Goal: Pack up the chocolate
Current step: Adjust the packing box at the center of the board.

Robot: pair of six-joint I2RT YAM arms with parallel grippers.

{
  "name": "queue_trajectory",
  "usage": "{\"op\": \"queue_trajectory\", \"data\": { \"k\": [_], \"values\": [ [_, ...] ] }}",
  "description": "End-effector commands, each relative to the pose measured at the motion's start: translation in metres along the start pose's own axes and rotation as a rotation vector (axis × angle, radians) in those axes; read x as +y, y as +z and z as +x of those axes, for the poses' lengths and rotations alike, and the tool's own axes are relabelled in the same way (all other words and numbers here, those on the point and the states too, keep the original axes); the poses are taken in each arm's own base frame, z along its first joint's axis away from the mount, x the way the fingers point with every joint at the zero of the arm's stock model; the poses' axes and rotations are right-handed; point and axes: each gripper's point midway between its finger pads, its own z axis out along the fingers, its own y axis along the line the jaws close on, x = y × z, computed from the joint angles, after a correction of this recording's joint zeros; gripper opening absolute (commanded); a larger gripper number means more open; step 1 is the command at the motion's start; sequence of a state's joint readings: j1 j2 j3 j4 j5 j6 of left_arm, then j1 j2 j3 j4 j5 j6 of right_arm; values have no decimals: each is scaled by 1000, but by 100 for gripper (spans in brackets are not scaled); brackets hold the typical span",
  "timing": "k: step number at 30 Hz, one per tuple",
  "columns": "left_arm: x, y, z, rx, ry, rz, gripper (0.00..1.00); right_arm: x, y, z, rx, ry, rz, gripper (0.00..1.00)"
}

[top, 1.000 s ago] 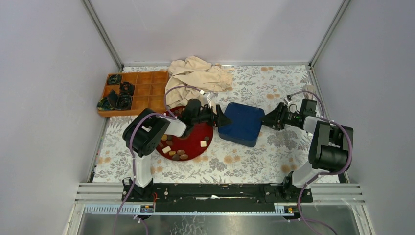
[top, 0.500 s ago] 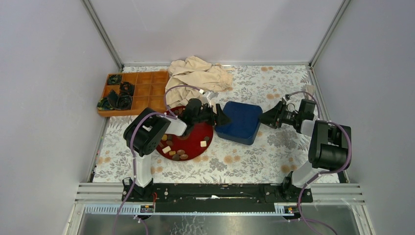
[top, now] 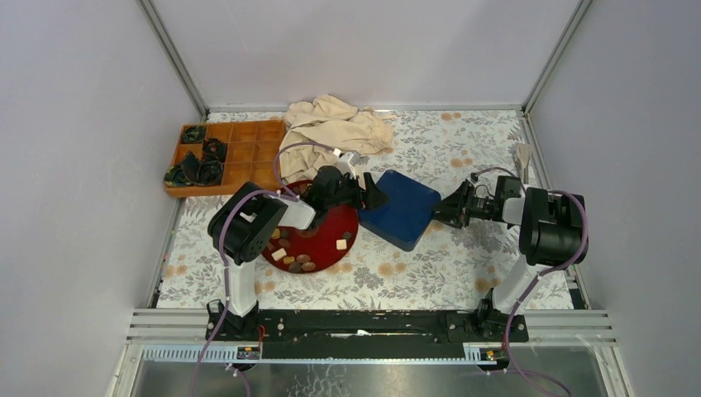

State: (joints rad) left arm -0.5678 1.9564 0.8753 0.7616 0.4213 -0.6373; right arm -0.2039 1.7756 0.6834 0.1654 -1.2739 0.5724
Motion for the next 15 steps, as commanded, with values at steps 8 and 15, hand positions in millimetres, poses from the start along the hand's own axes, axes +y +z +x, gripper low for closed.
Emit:
{"op": "queue_trajectory", "data": {
  "k": [8, 15],
  "values": [
    [-31, -26, -50, -116, 126, -6, 93, 0, 9, -4, 32, -26, -23, 51],
    [-17, -53, -28, -48, 209, 36, 89, 1, 9, -4, 37, -26, -28, 51]
  ]
}}
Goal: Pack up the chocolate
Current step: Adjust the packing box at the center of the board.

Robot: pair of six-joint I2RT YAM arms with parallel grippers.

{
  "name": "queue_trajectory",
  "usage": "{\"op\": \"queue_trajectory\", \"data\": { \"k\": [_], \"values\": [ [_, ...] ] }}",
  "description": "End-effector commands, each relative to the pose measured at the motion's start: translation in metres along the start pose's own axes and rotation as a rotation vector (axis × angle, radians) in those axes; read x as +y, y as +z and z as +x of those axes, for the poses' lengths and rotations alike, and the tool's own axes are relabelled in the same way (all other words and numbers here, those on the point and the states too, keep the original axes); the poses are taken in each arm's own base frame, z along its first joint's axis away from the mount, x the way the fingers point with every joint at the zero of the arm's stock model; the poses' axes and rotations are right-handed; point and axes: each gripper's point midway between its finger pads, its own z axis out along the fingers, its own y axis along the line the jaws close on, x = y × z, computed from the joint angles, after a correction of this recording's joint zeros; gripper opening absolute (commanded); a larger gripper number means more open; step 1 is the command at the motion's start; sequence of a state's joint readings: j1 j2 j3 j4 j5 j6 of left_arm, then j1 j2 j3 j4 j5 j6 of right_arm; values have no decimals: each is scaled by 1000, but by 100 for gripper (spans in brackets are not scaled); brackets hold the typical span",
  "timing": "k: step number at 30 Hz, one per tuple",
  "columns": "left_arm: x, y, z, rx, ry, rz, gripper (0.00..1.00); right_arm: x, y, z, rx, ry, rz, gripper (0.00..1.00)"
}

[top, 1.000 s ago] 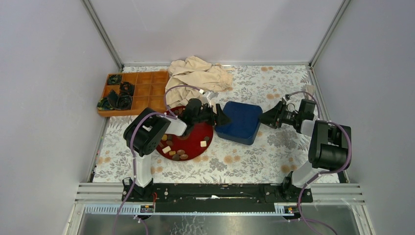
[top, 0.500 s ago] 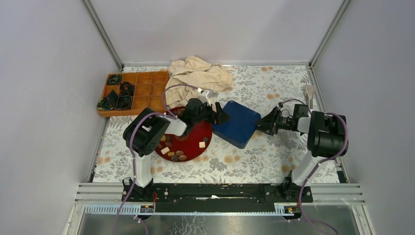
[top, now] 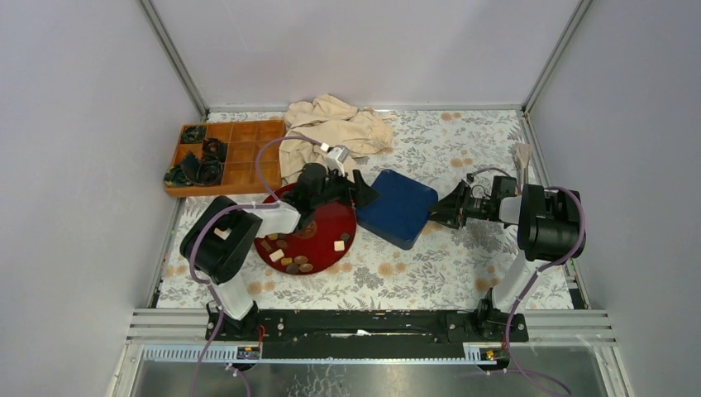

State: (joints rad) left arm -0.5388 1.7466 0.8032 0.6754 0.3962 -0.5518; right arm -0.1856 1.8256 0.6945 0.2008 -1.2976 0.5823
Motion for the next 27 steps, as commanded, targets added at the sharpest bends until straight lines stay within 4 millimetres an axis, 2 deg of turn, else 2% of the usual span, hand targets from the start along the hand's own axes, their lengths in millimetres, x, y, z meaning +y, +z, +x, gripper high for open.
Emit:
{"op": "queue_trajectory", "data": {
  "k": [1, 5, 8, 11, 19, 24, 27],
  "values": [
    [4, -19, 7, 26, 147, 63, 89, 6, 2, -5, 5, -37, -11, 51],
    [8, -40, 8, 35, 345, 82, 91, 6, 3, -6, 4, -33, -11, 51],
    [11, -58, 11, 24, 612, 98, 95, 7, 3, -8, 3, -36, -15, 51],
    [9, -65, 19, 23, 774, 153, 98, 12, 2, -10, 3, -45, -27, 51],
    [15, -50, 50, 126, 864, 242, 99, 25, 0, -14, -8, -88, -40, 50],
    [22, -32, 61, 183, 864, 208, 99, 20, 2, -14, -4, -67, -36, 50],
    [22, -26, 60, 192, 864, 180, 99, 20, 1, -14, -1, -65, -36, 50]
  ]
}}
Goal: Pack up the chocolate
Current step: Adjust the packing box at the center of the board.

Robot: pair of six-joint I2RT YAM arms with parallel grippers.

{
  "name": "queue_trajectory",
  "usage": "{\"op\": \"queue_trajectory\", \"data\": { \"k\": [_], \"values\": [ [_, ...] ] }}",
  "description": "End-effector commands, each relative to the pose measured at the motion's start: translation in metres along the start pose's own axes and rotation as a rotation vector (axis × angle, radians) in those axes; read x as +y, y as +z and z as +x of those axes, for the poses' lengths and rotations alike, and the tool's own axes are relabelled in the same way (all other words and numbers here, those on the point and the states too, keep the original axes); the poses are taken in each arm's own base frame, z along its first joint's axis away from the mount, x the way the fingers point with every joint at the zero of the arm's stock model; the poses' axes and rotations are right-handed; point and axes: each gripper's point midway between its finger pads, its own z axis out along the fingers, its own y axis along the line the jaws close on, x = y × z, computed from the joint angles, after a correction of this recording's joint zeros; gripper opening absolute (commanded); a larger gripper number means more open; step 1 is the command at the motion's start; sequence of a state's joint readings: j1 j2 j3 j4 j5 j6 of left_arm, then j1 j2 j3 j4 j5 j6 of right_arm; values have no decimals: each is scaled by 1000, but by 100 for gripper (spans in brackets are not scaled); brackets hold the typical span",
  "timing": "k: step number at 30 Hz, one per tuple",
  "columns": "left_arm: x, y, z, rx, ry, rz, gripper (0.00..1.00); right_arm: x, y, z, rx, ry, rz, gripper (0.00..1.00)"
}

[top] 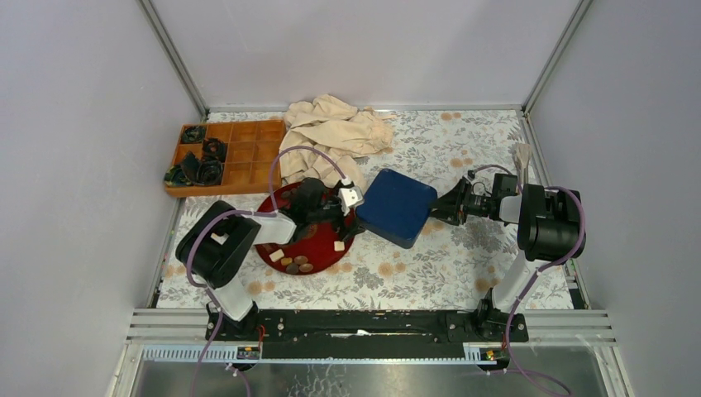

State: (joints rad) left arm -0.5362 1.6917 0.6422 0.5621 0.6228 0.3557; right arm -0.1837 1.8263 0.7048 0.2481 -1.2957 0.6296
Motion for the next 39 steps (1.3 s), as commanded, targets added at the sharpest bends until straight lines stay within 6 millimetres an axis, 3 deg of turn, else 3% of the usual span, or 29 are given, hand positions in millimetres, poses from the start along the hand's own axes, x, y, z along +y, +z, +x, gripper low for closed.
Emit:
{"op": "queue_trajectory", "data": {
  "k": [1, 4, 12, 23, 39],
  "values": [
    [11, 9, -16, -11, 80, -43, 99, 14, 1, -7, 11, -56, -28, 50],
    [8, 11, -20, 0, 99, -47, 99, 15, 1, -7, 11, -58, -27, 50],
    [3, 23, -1, 85, 68, -43, 95, 15, 1, -10, 13, -66, -18, 50],
    [4, 36, -11, 83, 43, -23, 86, 2, 9, 2, 78, -38, 48, 50],
    [-10, 56, -15, 84, 21, 36, 77, 10, 23, 20, 159, -33, 11, 49]
  ]
}}
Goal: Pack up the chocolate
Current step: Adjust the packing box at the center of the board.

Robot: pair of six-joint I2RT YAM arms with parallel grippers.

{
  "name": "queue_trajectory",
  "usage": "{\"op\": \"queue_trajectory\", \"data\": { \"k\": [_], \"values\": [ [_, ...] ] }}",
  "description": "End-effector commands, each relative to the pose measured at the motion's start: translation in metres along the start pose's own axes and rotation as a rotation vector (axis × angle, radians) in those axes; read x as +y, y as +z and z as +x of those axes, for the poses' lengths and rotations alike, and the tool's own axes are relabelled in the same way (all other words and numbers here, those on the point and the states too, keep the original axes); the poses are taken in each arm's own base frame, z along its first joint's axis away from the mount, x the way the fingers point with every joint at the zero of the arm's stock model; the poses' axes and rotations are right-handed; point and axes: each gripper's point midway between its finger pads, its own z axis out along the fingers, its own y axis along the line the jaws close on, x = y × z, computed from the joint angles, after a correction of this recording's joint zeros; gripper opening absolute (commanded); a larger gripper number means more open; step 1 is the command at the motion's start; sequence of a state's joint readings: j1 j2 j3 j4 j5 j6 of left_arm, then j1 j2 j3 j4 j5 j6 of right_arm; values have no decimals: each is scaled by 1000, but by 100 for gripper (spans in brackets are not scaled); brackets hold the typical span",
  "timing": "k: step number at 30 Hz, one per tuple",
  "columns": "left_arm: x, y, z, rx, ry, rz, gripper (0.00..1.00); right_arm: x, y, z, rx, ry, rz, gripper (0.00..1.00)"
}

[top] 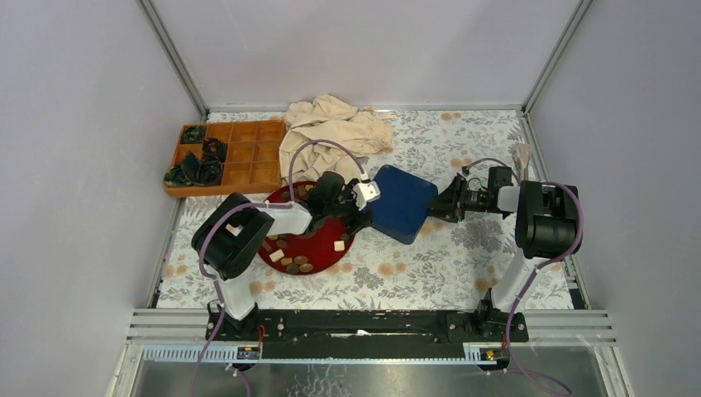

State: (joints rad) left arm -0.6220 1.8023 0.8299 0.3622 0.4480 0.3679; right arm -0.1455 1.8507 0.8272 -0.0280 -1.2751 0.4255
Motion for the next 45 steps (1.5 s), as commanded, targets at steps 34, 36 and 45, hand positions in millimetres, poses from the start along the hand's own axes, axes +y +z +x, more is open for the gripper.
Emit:
{"op": "queue_trajectory", "data": {
  "k": [34, 36, 45],
  "values": [
    [-45, 41, -42, -103, 9, 174, 74, 13, 32, 40, 148, 32, -50, 48],
    [-44, 42, -43, -104, 6, 173, 74, 13, 32, 40, 148, 32, -50, 48],
    [-43, 42, -41, -95, 0, 166, 74, 19, 39, 53, 197, 22, -60, 52]
  ]
}}
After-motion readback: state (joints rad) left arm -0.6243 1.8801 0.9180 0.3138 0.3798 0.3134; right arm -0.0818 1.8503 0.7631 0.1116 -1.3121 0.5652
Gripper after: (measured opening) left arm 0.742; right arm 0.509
